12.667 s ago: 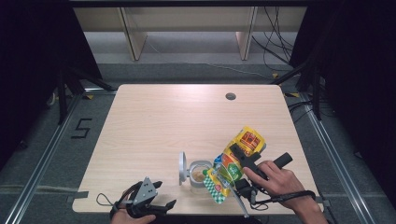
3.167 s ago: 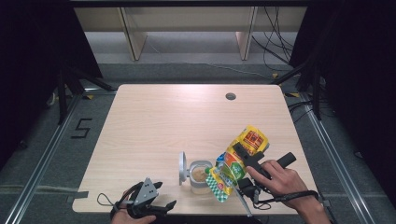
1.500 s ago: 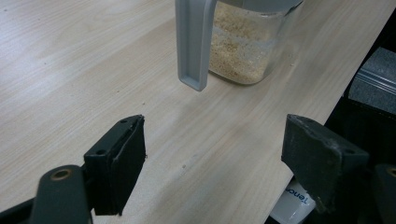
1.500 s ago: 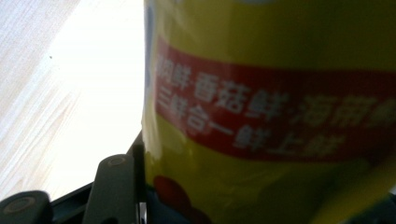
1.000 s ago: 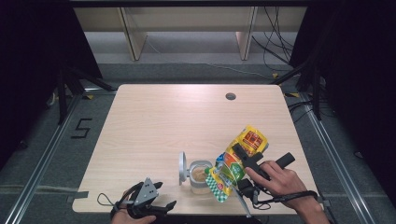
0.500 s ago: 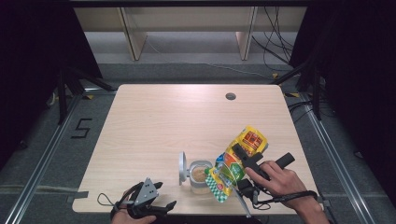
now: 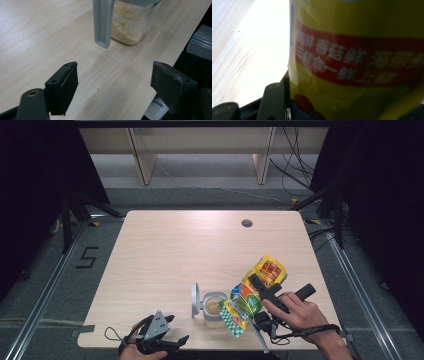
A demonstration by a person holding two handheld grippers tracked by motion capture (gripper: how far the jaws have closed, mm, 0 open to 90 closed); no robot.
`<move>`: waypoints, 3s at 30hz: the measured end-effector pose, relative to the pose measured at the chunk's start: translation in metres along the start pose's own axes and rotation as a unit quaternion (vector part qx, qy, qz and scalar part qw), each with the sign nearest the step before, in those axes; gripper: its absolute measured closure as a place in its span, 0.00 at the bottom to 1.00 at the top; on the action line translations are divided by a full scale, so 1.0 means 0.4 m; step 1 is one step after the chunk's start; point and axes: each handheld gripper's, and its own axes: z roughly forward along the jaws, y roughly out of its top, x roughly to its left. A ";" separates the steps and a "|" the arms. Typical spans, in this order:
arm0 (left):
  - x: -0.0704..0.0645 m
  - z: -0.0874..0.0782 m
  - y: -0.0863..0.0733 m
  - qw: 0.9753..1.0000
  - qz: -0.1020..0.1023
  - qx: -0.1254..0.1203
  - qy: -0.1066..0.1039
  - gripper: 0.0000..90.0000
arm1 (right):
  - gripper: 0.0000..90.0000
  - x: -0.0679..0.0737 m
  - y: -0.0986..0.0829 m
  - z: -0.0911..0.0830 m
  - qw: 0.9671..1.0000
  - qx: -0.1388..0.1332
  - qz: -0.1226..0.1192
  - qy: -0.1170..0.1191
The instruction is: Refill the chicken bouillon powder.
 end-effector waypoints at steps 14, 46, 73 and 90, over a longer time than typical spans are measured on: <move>0.000 0.001 0.000 1.000 0.000 0.000 0.000 0.24 | 0.52 0.001 0.001 -0.004 1.000 0.003 0.012 0.002; 0.000 0.000 0.000 1.000 0.000 -0.001 0.000 0.24 | 0.52 -0.003 -0.002 -0.003 1.000 0.000 0.002 0.001; -0.001 0.000 0.000 1.000 -0.001 0.000 0.001 0.24 | 0.52 -0.001 -0.003 -0.003 1.000 -0.002 0.003 -0.001; 0.002 0.000 0.000 1.000 0.003 0.003 0.004 0.24 | 0.53 -0.003 -0.003 -0.006 1.000 0.001 0.004 0.001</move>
